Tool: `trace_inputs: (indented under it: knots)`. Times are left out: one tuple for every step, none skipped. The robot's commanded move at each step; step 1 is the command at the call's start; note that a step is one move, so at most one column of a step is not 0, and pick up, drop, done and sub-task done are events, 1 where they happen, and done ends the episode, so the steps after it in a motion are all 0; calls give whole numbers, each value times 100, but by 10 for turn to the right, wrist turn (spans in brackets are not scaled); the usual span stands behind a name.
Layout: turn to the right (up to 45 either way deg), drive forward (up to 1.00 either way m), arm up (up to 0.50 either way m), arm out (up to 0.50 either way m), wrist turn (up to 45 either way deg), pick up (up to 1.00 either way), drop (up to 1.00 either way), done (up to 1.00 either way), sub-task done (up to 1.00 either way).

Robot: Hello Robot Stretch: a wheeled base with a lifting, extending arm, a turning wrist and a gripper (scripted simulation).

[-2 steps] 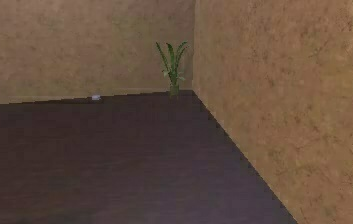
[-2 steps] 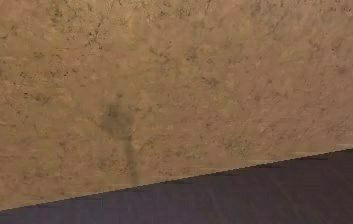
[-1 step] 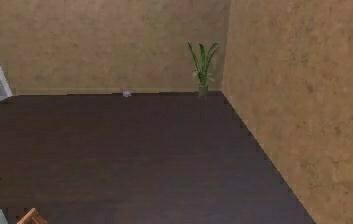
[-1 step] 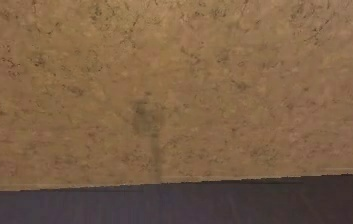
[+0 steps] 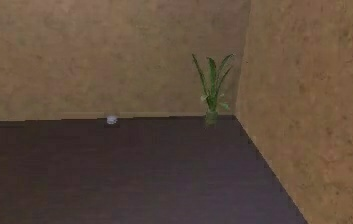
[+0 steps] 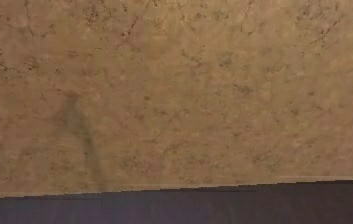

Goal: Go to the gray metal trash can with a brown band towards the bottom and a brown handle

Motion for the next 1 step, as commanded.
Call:
trace_inputs:
  knots:
    - [-450,0,0,0,0,0,0,0,0]
